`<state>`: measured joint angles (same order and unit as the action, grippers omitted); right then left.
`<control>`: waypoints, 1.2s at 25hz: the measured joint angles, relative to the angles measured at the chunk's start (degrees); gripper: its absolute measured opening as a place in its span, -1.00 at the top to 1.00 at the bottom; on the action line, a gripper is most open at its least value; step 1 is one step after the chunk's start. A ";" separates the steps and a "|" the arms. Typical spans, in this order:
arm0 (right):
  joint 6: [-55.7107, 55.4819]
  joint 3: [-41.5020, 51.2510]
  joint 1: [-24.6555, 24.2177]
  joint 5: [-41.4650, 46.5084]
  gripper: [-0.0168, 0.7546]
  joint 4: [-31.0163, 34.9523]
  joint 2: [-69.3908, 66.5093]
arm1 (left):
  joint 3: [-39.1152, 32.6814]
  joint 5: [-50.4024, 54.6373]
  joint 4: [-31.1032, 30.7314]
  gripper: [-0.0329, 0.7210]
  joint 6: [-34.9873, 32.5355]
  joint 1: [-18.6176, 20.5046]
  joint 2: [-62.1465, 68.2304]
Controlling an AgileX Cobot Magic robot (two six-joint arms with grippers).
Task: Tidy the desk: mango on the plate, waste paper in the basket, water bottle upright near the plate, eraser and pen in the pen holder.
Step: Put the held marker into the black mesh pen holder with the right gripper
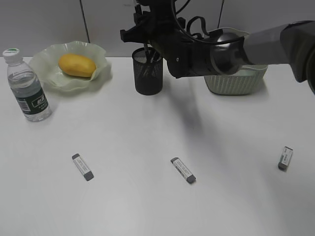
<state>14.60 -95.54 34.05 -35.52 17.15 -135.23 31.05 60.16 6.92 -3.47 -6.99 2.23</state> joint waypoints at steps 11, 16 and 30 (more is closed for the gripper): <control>-1.49 0.05 0.00 8.36 -0.10 -0.04 0.29 | 0.00 0.00 0.00 -0.08 0.00 0.00 0.00; -1.49 0.05 0.00 20.16 -0.10 -1.27 4.59 | 0.00 0.00 0.00 -0.08 0.00 0.00 0.00; -1.65 0.05 -0.59 65.80 -0.10 -8.56 21.51 | 0.00 0.00 0.00 -0.08 0.00 0.00 0.00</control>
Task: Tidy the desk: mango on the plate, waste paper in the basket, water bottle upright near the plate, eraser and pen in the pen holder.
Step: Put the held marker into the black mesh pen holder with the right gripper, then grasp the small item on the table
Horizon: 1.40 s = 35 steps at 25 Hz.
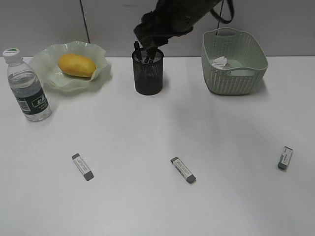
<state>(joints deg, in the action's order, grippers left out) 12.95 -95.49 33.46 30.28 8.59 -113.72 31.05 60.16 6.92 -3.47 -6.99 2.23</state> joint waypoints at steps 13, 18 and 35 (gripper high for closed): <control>-0.51 19.64 -18.04 18.78 -0.10 1.74 23.26 | 0.00 0.00 0.00 -0.08 0.00 0.00 0.00; -1.31 32.89 -25.14 18.36 -0.10 4.24 36.40 | 0.00 0.00 0.00 -0.08 0.00 0.00 0.00; -16.37 60.51 -29.21 18.76 -0.10 -3.57 85.53 | 0.00 0.00 0.47 -0.08 0.00 0.00 0.00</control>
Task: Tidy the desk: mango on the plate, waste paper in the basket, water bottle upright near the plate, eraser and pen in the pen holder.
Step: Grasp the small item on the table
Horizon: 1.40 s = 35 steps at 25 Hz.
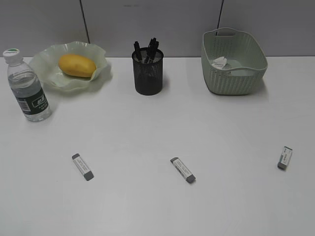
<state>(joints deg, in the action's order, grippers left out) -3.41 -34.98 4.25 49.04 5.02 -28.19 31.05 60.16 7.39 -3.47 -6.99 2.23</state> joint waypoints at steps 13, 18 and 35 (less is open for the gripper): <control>-0.66 3.09 0.00 6.84 -0.10 -5.02 20.37 | 0.00 -0.05 0.98 -0.08 0.00 0.00 0.00; -0.65 3.41 0.00 7.52 -0.10 -5.02 20.37 | 0.00 -0.05 1.11 -0.08 0.00 0.00 0.00; 0.26 3.94 0.00 6.88 -0.10 -5.02 20.37 | 4.05 -11.40 6.91 -0.10 0.00 -3.91 35.80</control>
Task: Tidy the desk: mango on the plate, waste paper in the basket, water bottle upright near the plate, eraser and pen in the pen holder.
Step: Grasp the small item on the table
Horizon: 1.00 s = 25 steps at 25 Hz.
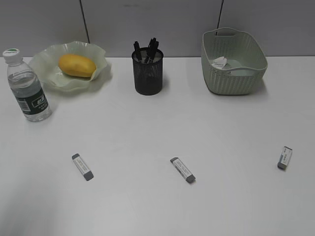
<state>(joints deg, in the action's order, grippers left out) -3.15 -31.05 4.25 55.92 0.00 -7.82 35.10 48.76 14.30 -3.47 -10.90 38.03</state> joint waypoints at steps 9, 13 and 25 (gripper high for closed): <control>0.00 0.05 0.00 -0.20 -0.10 0.00 0.00 | 5.58 -1.39 6.93 -0.10 0.00 -1.68 26.87; 0.00 0.05 0.00 -0.20 -0.10 0.00 0.00 | 7.71 -2.26 8.04 -0.10 0.00 -1.72 37.17; 0.05 0.05 0.00 -0.25 -0.10 0.00 0.00 | 15.16 -8.09 11.59 -0.10 3.84 -8.33 56.32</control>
<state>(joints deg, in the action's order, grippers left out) -3.11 -31.00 4.25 55.67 0.00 -7.82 50.27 40.67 25.89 0.37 -19.23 94.35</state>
